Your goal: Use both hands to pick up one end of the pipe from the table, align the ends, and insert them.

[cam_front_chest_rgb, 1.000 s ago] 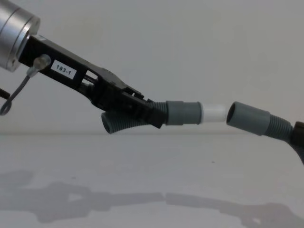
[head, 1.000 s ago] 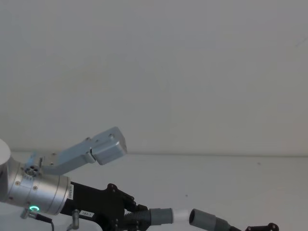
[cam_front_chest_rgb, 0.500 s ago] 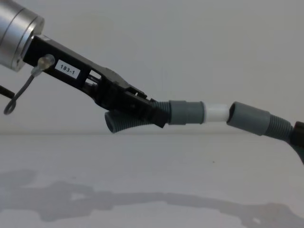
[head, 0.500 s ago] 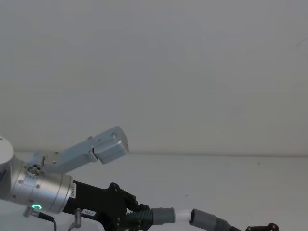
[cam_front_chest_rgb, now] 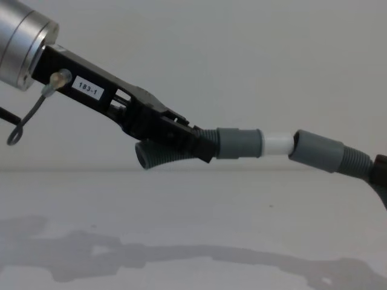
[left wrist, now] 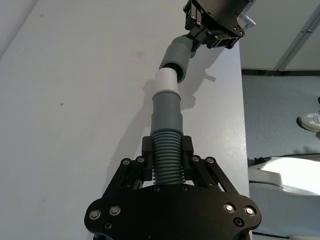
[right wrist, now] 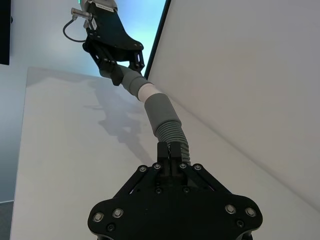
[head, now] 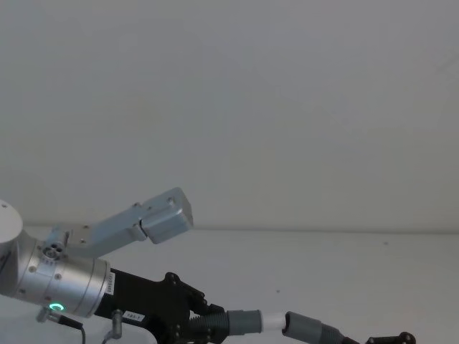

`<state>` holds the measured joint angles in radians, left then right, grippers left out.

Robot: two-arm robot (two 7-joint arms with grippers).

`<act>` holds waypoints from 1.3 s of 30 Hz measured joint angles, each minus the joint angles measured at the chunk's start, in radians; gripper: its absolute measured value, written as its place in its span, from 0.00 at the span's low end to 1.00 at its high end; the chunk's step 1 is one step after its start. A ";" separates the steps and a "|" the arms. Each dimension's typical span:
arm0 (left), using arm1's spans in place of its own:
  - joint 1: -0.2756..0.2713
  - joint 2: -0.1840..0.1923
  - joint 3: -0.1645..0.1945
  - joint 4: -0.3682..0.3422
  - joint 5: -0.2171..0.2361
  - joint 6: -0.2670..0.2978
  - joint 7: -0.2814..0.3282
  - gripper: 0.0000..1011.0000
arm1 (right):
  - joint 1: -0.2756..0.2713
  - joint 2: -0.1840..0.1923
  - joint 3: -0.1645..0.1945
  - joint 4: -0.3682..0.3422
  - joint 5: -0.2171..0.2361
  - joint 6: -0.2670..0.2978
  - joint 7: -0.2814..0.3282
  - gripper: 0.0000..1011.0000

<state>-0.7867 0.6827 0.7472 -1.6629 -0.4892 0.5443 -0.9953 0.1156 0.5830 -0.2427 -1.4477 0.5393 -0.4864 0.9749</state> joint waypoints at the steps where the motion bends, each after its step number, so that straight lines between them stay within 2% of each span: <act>1: -0.001 0.000 0.002 0.002 -0.001 -0.001 -0.001 0.29 | 0.000 0.000 0.000 0.000 0.000 0.000 0.000 0.02; 13: -0.017 0.001 0.020 0.012 -0.008 -0.004 -0.015 0.29 | 0.000 0.000 0.000 0.000 0.000 0.000 0.000 0.01; 39: -0.085 -0.011 0.073 0.069 -0.008 -0.001 -0.071 0.29 | 0.001 0.001 -0.002 0.002 0.002 -0.008 0.004 0.02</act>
<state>-0.8721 0.6715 0.8206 -1.5935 -0.4971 0.5428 -1.0662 0.1164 0.5840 -0.2443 -1.4455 0.5415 -0.4948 0.9788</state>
